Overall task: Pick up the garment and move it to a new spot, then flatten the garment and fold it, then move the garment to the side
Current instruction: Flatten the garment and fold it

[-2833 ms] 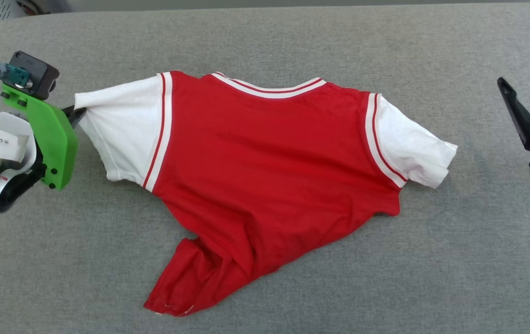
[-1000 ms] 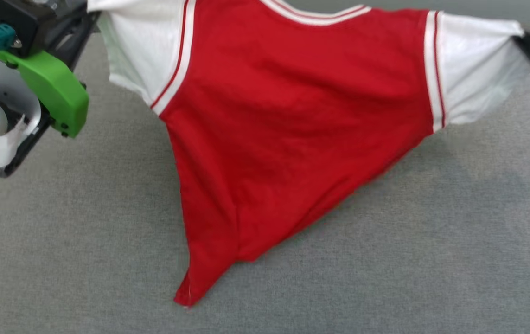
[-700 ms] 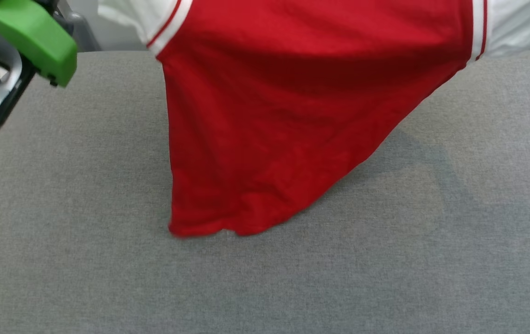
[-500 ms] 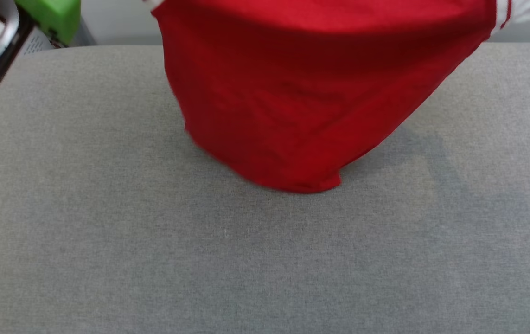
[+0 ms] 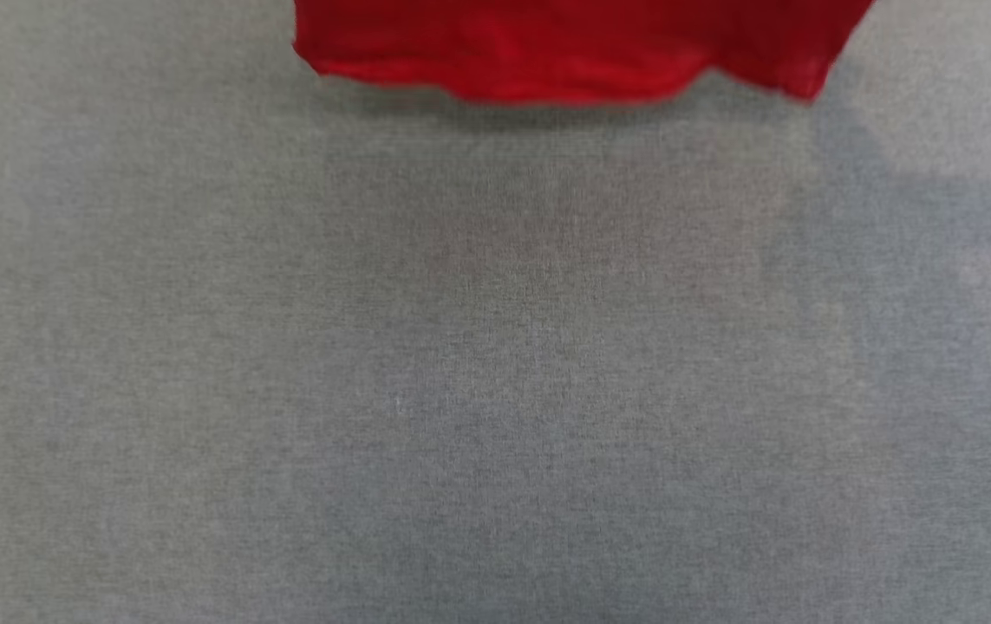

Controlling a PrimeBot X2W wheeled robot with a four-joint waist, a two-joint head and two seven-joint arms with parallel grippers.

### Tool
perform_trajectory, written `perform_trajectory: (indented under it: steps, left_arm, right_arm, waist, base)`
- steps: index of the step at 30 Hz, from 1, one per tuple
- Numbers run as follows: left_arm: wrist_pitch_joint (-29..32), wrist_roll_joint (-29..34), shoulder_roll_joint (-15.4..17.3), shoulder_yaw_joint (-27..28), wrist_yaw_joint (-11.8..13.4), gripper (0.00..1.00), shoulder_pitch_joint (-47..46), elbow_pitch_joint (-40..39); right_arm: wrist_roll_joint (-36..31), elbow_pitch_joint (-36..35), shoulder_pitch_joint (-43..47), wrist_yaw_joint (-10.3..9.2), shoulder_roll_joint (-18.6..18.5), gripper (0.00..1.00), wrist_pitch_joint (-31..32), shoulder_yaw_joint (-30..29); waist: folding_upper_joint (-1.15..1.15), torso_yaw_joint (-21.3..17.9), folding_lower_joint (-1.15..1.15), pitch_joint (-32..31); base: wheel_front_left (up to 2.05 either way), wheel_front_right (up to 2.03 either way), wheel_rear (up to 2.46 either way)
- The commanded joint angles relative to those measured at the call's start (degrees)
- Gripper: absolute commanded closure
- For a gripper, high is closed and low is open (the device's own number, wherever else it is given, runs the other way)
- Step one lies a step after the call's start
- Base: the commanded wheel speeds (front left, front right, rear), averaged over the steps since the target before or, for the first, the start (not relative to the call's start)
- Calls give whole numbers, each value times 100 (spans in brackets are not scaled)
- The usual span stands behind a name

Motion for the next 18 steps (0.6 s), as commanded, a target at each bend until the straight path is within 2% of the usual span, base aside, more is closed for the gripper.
perform_trajectory:
  steps: [1,10,18]
  left_arm:
    - [-91,63,-81,64,-45,100,-262,198]
    - [-579,183,-510,173,-328,100,-1053,1386]
    - [-971,95,-696,67,-540,100,-755,2023]
  right_arm:
    - [-124,167,-319,-4,53,100,-88,70]
    - [-459,1494,-1787,-4,441,100,-718,481]
    - [-212,2129,-1768,-4,679,100,-1222,955]
  waist:
    - [0,-82,-1,524]
    - [0,-70,-1,856]
    - [0,-102,-1,1015]
  base:
    - [0,0,0]
    - [0,0,0]
    - [0,0,0]
